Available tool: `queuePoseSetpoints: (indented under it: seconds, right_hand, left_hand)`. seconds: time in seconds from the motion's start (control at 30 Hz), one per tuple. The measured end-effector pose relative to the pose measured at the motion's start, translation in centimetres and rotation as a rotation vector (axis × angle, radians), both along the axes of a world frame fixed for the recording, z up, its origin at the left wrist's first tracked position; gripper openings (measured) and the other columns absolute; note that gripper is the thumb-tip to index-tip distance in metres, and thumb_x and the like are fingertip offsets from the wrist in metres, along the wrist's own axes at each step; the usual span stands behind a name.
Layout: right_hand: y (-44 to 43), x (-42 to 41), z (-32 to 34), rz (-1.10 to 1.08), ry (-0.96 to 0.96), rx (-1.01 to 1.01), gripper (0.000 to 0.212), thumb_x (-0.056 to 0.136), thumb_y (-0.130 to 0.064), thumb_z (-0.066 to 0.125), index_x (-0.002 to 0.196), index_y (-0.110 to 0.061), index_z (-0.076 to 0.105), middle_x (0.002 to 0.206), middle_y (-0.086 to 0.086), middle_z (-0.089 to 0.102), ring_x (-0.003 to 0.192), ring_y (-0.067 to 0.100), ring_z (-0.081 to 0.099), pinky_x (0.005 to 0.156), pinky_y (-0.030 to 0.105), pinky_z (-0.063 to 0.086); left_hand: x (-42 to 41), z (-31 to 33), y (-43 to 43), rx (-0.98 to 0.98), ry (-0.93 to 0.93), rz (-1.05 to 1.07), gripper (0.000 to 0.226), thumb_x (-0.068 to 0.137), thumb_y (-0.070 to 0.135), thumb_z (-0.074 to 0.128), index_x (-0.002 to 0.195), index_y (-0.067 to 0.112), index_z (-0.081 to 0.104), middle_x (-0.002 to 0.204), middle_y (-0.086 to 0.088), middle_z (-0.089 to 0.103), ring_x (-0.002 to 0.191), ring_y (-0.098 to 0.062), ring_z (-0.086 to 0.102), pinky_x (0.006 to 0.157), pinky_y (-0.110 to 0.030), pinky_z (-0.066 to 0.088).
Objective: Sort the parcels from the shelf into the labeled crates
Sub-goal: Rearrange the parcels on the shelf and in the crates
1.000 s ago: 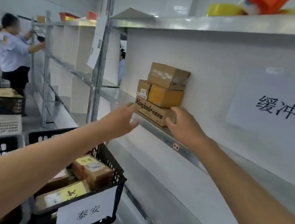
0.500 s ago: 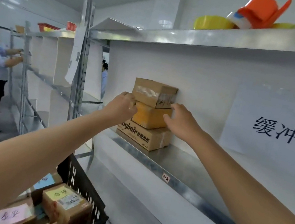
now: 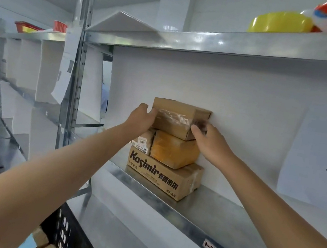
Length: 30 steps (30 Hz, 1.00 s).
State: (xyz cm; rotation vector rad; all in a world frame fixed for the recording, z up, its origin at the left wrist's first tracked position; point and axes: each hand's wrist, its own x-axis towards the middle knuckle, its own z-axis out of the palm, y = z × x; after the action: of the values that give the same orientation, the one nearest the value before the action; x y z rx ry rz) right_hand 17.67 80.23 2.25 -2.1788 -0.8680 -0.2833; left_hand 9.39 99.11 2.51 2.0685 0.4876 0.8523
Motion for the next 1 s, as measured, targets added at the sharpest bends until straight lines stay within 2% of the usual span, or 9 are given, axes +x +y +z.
queuePoseSetpoints:
  seconds: [0.07,0.13,0.3,0.43,0.5,0.63,0.77,0.9,1.0]
  right_hand:
    - [0.3,0.1,-0.1,0.007,0.004,0.020,0.053,0.103,-0.050,0.036,0.146,-0.019,0.043,0.144,0.004,0.051,0.131,0.022,0.048,0.095,0.027,0.035]
    - [0.5,-0.4,0.0,0.016,0.002,0.040,0.053,0.104,-0.051,0.032,0.143,-0.019,0.046,0.140,0.004,0.054,0.127,0.021,0.050,0.090,0.026,0.035]
    - [0.7,-2.5,0.7,0.073,-0.045,0.137,0.061,0.101,-0.059,0.030,0.150,-0.023,0.036,0.144,-0.002,0.051,0.130,0.017,0.049,0.096,0.024,0.037]
    - [1.7,-5.2,1.9,0.164,-0.045,0.229,0.055,0.102,-0.057,0.027,0.145,-0.025,0.042,0.126,-0.013,0.054,0.113,0.005,0.051,0.077,0.008,0.036]
    - [2.7,-6.6,2.1,0.208,-0.025,0.255,0.055,0.102,-0.056,0.026,0.145,-0.026,0.041,0.123,-0.014,0.053,0.110,0.003,0.048,0.081,0.011,0.036]
    - [5.5,-8.6,1.2,0.234,0.020,0.279,0.059,0.100,-0.061,0.024,0.143,-0.024,0.041,0.123,-0.009,0.057,0.110,0.007,0.054,0.083,0.017,0.037]
    - [7.7,-10.4,-0.5,0.215,0.089,0.236,0.068,0.097,-0.067,0.019,0.137,-0.018,0.042,0.104,-0.010,0.056,0.084,0.000,0.050,0.078,0.024,0.037]
    - [9.9,-11.5,-2.0,0.309,0.223,0.278,0.056,0.099,-0.065,0.021,0.132,-0.024,0.042,0.101,-0.013,0.049,0.096,0.004,0.049,0.090,0.028,0.034]
    - [11.6,-12.6,-3.3,0.378,0.389,0.355,0.058,0.098,-0.068,0.025,0.134,-0.027,0.046,0.122,-0.008,0.055,0.111,0.012,0.051,0.104,0.035,0.037]
  left_hand:
    - [0.6,-0.2,0.3,-0.071,-0.026,-0.047,0.053,0.103,0.038,0.035,0.141,0.001,0.044,0.141,-0.018,0.051,0.127,-0.032,0.050,0.101,-0.040,0.041]
    - [0.8,-0.5,0.1,-0.130,-0.085,-0.115,0.047,0.103,0.037,0.038,0.139,0.008,0.047,0.136,-0.008,0.054,0.116,-0.022,0.051,0.093,-0.032,0.039]
    - [-0.7,-0.3,-0.1,-0.176,-0.308,-0.169,0.037,0.104,0.031,0.040,0.136,0.016,0.050,0.126,0.000,0.057,0.111,-0.014,0.052,0.086,-0.022,0.037]
    - [-3.8,0.1,0.5,-0.235,-0.432,-0.155,0.031,0.105,0.030,0.040,0.131,0.020,0.054,0.114,0.007,0.059,0.105,-0.008,0.053,0.089,-0.024,0.038]
    - [-5.4,-0.2,1.2,-0.253,-0.459,-0.124,0.028,0.105,0.030,0.040,0.128,0.022,0.054,0.109,0.010,0.057,0.105,-0.008,0.052,0.094,-0.028,0.040]
    - [-8.5,-0.9,2.8,-0.243,-0.462,-0.069,0.029,0.106,0.035,0.039,0.130,0.025,0.052,0.123,0.003,0.058,0.116,-0.015,0.053,0.105,-0.035,0.041]
    - [-11.7,-2.0,4.0,-0.229,-0.457,-0.010,0.031,0.106,0.035,0.038,0.129,0.021,0.053,0.107,0.010,0.058,0.104,-0.009,0.055,0.097,-0.029,0.043]
    - [-15.0,-3.6,5.1,-0.258,-0.489,0.081,0.027,0.105,0.035,0.039,0.122,0.020,0.054,0.100,0.011,0.057,0.094,-0.003,0.055,0.075,-0.018,0.043]
    - [-17.6,-5.5,5.8,-0.327,-0.498,0.138,0.035,0.098,0.056,0.038,0.107,0.025,0.053,0.110,0.000,0.061,0.107,-0.016,0.058,0.094,-0.034,0.047]
